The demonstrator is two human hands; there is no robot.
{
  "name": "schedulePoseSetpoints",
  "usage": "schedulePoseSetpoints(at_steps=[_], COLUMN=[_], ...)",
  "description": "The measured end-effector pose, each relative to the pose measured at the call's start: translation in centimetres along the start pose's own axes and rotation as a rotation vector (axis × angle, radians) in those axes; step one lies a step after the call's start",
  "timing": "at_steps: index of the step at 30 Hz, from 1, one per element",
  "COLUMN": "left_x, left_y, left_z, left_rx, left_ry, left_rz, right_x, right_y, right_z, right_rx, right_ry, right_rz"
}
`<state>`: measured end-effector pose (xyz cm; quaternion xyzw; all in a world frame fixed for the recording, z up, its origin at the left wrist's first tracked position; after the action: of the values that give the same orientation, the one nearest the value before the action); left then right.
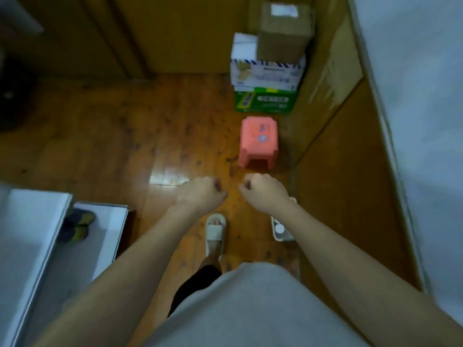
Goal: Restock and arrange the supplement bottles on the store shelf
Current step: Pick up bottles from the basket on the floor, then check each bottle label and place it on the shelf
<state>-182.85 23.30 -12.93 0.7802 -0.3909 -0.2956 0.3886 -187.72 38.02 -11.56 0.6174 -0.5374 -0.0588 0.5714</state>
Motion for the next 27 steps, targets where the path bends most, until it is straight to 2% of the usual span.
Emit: schedulePoseSetpoints(at_steps=[7,15,22,27], left_x=[13.8,28.2,42.0,50.9], left_y=[4.7,7.3,4.7,0.4], left_z=[-11.7,-27.7,-44.8,-56.8], left_rx=[-0.215,-0.460,-0.637,-0.674], left_ry=[0.345,0.663,0.920,1.077], left_rz=[-0.207,-0.398,-0.419,-0.462], right_x=[15.4,33.5,50.2,61.3], right_y=[-3.0,-7.7,-17.5,-27.0], right_z=[-1.4,-5.1,-13.6,-22.7], right_rx=[0.124,0.181,0.293,0.350], right_ry=[0.382,0.764,1.070,1.253], right_rz=[-0.157,-0.296,-0.371,-0.369])
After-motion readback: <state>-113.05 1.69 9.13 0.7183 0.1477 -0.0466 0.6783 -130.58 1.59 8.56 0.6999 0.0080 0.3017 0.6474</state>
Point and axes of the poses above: each hand's wrist, its own z-axis towards the middle knuckle, its own y-axis out of the back of the hand, x = y × z, the point moved 6 cm from there along z, towards the middle knuckle, and after that the axes turned 13 degrees about y, right-handed, at the moved point
